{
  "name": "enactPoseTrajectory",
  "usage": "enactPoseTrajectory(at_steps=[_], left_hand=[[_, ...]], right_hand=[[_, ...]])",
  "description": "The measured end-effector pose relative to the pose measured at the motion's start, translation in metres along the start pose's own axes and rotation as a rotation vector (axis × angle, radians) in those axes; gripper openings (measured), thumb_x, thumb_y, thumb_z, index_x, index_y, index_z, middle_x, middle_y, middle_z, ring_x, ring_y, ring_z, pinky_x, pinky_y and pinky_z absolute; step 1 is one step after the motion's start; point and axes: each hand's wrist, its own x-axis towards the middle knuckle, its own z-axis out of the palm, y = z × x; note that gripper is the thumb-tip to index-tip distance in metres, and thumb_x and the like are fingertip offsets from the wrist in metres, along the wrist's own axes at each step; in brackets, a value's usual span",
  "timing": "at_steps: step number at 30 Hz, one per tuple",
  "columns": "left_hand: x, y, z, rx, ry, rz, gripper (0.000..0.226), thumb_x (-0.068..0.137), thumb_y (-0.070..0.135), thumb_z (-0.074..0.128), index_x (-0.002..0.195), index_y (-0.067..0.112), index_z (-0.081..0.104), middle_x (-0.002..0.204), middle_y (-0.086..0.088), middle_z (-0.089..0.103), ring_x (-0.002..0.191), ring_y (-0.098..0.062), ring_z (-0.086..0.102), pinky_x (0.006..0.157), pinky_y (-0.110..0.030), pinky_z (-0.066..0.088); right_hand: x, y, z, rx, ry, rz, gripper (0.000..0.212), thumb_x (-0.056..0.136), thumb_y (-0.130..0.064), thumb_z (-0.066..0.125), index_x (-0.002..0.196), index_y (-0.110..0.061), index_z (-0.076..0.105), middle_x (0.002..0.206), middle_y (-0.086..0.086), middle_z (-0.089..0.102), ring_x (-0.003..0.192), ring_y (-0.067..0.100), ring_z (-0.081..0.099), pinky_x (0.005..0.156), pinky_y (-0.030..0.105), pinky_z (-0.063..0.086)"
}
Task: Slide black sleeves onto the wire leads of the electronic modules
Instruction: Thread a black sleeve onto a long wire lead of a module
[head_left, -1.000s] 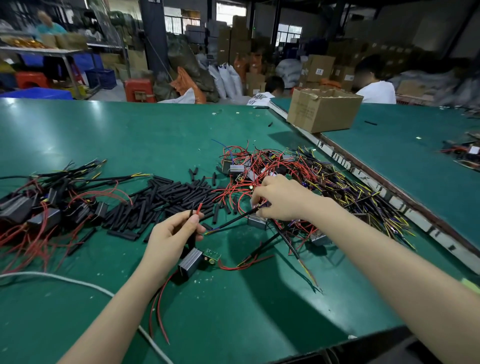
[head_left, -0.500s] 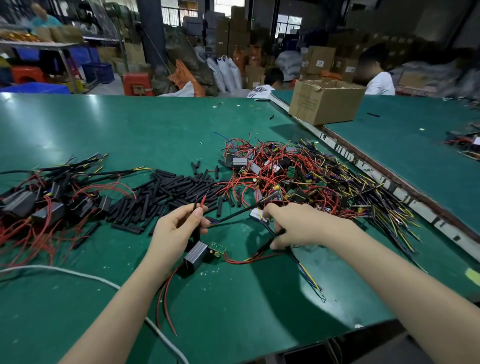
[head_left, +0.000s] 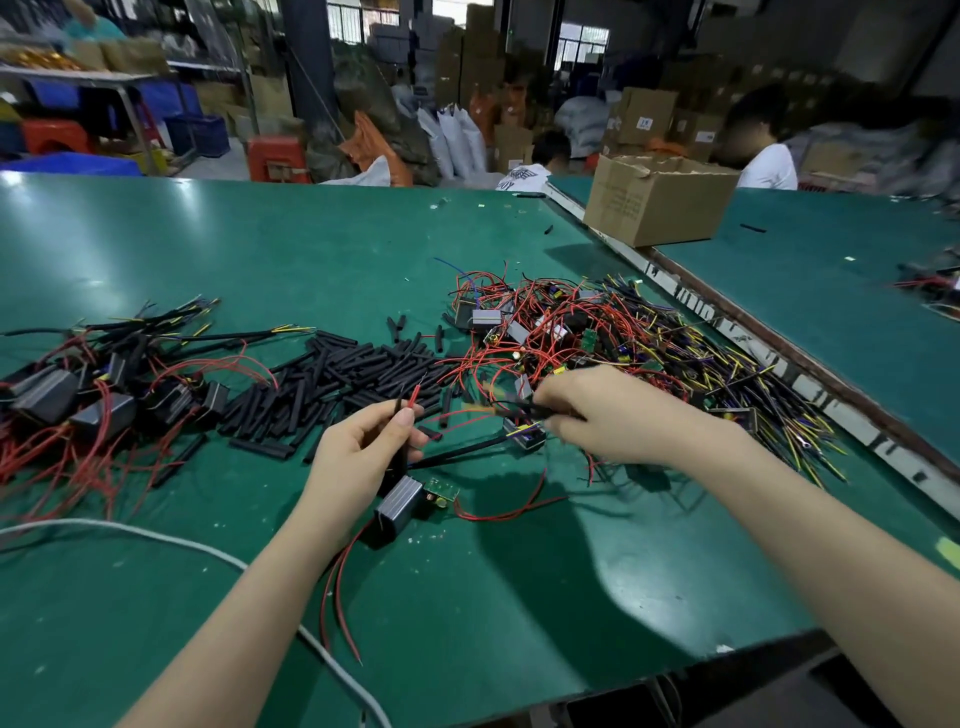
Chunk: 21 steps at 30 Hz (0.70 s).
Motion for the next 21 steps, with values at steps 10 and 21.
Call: enactPoseTrajectory(at_steps=[10,21], left_hand=[[-0.002,0.003,0.001,-0.029,0.005,0.008,0.015,0.094,0.010,0.054,0.092,0.015,0.068,0.066,0.005,0.069,0.062,-0.006,0.064,0.063,-0.015,0.053],[0.002,-0.003,0.000,0.006,-0.007,0.021,0.014,0.094,0.013,0.055,0.092,0.016,0.069,0.068,0.003,0.069,0.064,-0.009,0.064,0.069,-0.018,0.055]], right_hand=[[0.006,-0.012,-0.015,0.212,0.144,0.031,0.021,0.094,-0.022,0.055,0.112,-0.016,0.061,0.088,0.004,0.067,0.069,0.014,0.054,0.067,0.025,0.041],[0.001,-0.015,-0.021,0.796,0.460,-0.067,0.020,0.099,-0.014,0.048,0.096,-0.034,0.049,0.090,-0.006,0.063,0.090,0.021,0.064,0.094,0.045,0.047]])
